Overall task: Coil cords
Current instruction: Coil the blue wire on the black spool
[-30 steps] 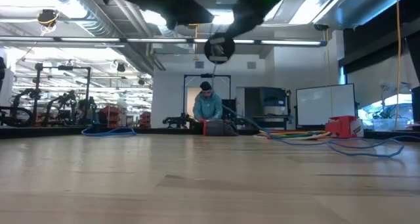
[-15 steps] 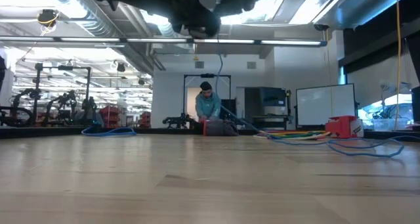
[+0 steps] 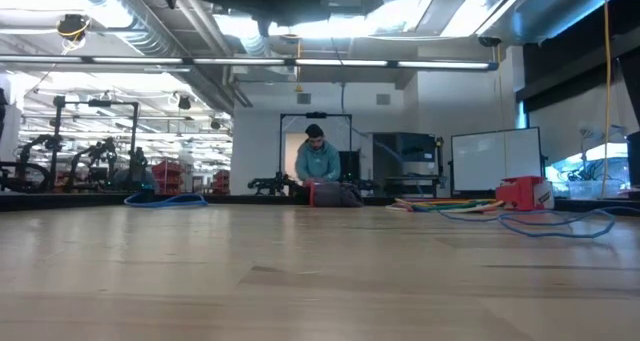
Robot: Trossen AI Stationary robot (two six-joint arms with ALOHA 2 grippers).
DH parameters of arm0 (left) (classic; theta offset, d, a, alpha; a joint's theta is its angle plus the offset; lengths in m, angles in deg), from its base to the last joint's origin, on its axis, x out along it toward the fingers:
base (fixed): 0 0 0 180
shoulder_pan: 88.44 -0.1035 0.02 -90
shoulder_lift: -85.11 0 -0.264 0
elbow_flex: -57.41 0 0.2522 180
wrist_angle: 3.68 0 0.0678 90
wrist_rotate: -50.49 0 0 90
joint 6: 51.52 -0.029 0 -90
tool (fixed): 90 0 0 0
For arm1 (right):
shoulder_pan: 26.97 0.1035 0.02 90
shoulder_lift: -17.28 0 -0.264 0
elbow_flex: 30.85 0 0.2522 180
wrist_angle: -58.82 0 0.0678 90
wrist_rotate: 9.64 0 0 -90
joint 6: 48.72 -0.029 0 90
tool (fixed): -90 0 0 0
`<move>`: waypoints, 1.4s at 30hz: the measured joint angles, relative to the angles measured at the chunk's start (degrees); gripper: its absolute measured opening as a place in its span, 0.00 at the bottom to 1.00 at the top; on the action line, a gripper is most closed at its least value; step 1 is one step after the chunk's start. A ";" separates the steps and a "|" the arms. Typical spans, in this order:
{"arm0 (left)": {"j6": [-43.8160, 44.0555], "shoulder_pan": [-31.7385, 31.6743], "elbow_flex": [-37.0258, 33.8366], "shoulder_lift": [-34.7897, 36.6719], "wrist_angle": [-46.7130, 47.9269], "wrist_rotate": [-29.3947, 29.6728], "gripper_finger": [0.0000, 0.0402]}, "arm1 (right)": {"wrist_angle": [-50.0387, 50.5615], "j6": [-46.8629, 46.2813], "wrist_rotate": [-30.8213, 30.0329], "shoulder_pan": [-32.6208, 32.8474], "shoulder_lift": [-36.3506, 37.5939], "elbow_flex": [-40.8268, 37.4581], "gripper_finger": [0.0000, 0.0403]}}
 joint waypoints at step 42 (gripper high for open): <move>1.36 -0.24 -0.42 -6.73 -9.79 -14.96 0.22 | 5.43 3.95 -1.11 -0.07 0.26 9.96 0.01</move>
